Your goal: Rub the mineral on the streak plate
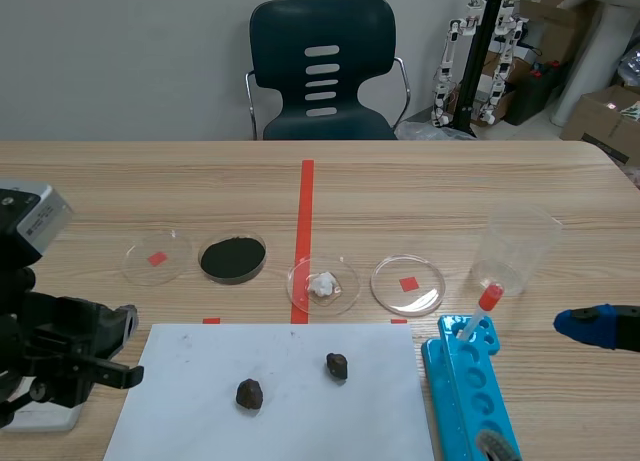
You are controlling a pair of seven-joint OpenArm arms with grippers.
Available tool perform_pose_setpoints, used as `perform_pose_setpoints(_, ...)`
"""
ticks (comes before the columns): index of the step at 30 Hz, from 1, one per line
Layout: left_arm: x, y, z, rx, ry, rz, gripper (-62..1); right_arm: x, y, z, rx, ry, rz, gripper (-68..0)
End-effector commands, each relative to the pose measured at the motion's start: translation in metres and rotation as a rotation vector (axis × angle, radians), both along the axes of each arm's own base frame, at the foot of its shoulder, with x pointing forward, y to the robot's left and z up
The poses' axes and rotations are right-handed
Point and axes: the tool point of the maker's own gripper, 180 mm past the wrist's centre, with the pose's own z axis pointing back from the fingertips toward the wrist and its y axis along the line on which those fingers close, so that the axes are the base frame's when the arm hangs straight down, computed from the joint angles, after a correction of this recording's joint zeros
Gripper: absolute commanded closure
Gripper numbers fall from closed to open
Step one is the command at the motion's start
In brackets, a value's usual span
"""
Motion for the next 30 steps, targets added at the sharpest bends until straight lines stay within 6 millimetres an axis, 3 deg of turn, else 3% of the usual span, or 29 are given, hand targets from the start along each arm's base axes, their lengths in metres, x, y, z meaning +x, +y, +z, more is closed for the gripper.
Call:
perform_pose_setpoints(1, 0.006, 0.0, 0.003, -0.001, -0.003, 0.014, -12.6, 0.003, 0.002, 0.005, 0.016, -0.017, -0.001, -58.7)
perform_pose_setpoints(13, 0.02, 0.042, -0.026, 0.08, 0.237, 0.191, -12.6, 0.003, 0.002, 0.005, 0.016, -0.017, -0.001, -58.7)
perform_pose_setpoints(30, 0.04, 0.083, -0.053, 0.15, 0.401, 0.298, -12.6, 0.003, 0.002, 0.005, 0.016, -0.017, -0.001, -58.7)
